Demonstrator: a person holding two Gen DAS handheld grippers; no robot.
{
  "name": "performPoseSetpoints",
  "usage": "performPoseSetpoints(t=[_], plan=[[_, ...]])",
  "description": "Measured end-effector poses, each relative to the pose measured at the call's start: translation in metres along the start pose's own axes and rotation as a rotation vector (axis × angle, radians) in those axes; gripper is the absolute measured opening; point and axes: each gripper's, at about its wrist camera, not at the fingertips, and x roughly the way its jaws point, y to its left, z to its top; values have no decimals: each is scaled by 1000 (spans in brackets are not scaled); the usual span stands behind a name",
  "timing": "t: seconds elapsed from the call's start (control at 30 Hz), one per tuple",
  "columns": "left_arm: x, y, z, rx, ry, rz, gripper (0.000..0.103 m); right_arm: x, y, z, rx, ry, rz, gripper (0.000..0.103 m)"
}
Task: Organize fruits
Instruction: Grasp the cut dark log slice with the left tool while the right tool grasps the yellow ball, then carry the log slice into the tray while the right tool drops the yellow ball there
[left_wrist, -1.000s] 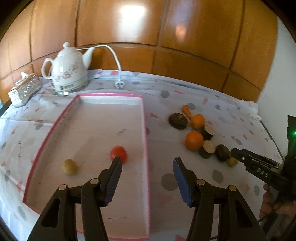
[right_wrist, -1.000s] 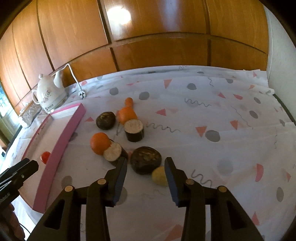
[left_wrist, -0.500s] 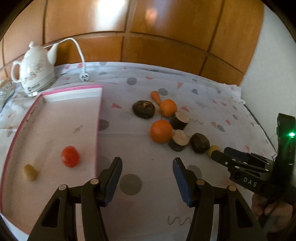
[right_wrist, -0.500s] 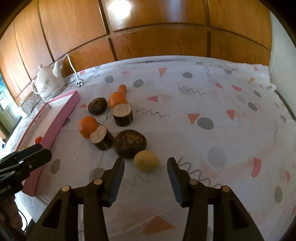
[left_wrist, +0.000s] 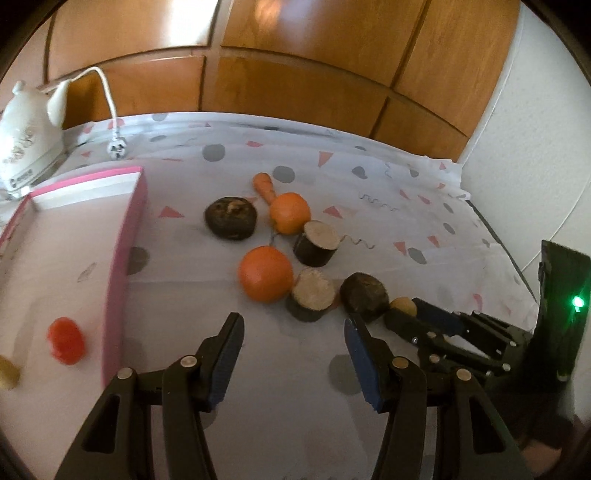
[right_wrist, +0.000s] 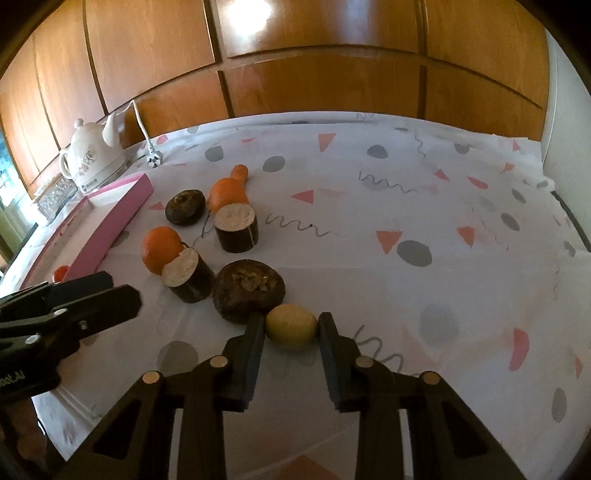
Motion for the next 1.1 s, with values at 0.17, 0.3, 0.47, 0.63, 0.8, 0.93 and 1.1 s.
performPoseSetpoints(t=[0.17, 0.3, 0.47, 0.63, 0.8, 0.93, 1.1], plan=[[20, -7, 7, 1, 22, 6, 55, 0, -6, -2, 19, -16, -2, 30], [31, -11, 10, 6, 19, 26, 55, 2, -7, -4, 13, -44, -3, 30], [39, -11, 14, 12, 7, 49, 55, 4, -7, -4, 16, -55, -17, 30], [48, -11, 15, 25, 7, 50, 44, 5, -7, -4, 18, -59, -19, 30], [46, -15, 10, 58, -1, 36, 33, 7, -7, -5, 15, -56, -25, 30], [33, -8, -1, 59, -30, 54, 33, 8, -7, -5, 9, -58, -32, 30], [34, -3, -12, 67, -51, 76, 33, 9, -6, -5, 3, -59, -36, 30]])
